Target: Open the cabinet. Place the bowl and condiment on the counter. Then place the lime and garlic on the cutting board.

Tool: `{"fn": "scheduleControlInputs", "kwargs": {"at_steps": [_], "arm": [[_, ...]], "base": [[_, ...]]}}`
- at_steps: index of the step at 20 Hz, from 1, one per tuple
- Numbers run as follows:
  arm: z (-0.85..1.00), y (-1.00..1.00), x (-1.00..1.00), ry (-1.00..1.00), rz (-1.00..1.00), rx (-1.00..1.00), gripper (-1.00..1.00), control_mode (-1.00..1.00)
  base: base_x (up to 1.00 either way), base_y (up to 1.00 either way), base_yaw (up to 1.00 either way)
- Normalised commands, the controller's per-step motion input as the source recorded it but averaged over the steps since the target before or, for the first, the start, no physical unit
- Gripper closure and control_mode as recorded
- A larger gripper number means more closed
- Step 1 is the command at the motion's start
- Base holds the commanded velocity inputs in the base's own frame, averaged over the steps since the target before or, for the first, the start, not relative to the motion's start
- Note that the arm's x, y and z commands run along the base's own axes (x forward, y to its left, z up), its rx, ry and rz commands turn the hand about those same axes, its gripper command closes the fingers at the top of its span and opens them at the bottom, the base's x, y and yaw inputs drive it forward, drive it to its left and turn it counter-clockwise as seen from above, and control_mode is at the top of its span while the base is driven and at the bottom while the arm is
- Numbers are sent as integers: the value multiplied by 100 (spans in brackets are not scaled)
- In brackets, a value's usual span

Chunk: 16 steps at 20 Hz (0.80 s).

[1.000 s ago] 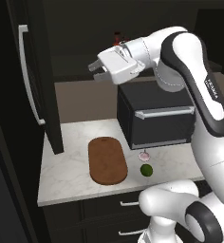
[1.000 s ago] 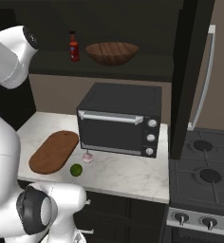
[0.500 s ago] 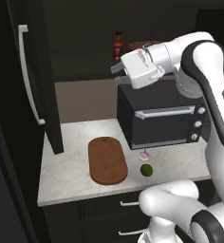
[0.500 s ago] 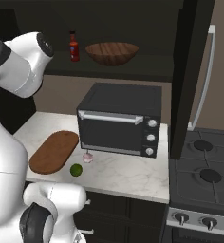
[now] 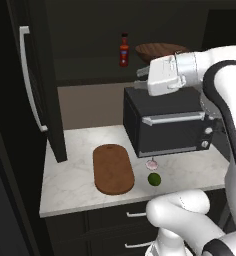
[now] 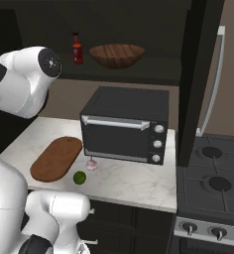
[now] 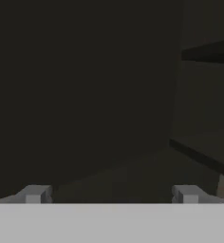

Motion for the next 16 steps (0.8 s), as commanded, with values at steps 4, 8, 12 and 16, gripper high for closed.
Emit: {"fn": "scheduleControlInputs", "kwargs": {"at_steps": [4, 8, 12, 16], "arm": [[0, -8, 0, -10, -16, 12, -100, -100], [0, -3, 0, -14, -17, 10, -100, -100], [2, -3, 0, -12, -16, 7, -100, -100], [4, -4, 0, -14, -16, 7, -100, -100]], "base": [[0, 0, 0], [0, 0, 0], [0, 0, 0], [0, 0, 0]]}}
